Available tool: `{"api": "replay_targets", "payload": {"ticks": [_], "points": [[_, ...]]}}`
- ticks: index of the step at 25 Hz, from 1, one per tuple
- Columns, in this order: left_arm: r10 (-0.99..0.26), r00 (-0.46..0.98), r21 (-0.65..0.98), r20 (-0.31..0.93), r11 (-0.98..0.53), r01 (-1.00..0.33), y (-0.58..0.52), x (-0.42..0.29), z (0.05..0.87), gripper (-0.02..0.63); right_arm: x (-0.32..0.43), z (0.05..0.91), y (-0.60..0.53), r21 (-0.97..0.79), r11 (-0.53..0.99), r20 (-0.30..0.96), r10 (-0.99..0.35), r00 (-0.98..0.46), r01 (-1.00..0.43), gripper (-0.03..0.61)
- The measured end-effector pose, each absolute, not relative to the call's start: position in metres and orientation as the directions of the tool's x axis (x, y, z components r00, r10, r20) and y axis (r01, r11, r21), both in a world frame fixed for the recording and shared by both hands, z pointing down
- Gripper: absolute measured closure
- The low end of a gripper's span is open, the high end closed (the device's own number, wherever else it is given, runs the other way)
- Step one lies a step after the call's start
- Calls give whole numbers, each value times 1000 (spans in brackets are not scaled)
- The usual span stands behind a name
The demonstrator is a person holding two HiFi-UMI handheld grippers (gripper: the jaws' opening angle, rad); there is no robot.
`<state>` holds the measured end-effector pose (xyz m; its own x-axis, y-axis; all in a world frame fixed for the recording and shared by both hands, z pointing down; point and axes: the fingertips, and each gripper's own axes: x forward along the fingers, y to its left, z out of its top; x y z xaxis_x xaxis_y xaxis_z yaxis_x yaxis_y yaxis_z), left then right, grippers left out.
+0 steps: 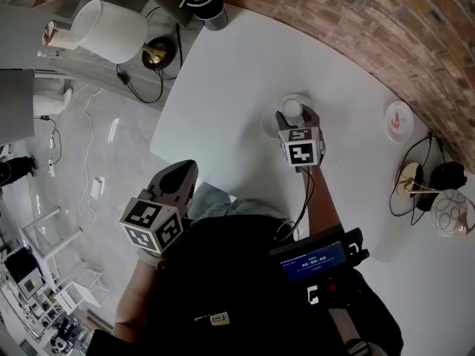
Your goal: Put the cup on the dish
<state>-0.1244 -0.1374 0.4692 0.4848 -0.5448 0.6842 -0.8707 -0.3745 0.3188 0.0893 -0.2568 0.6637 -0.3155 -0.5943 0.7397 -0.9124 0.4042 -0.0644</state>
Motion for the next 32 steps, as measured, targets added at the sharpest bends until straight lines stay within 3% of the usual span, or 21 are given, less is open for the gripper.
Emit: {"api": "replay_targets", "payload": {"ticks": [32], "points": [[-551, 471, 311, 689, -362, -879, -135, -126, 470, 609, 86, 686, -255, -90, 414, 745, -576, -337, -906, 318]]}}
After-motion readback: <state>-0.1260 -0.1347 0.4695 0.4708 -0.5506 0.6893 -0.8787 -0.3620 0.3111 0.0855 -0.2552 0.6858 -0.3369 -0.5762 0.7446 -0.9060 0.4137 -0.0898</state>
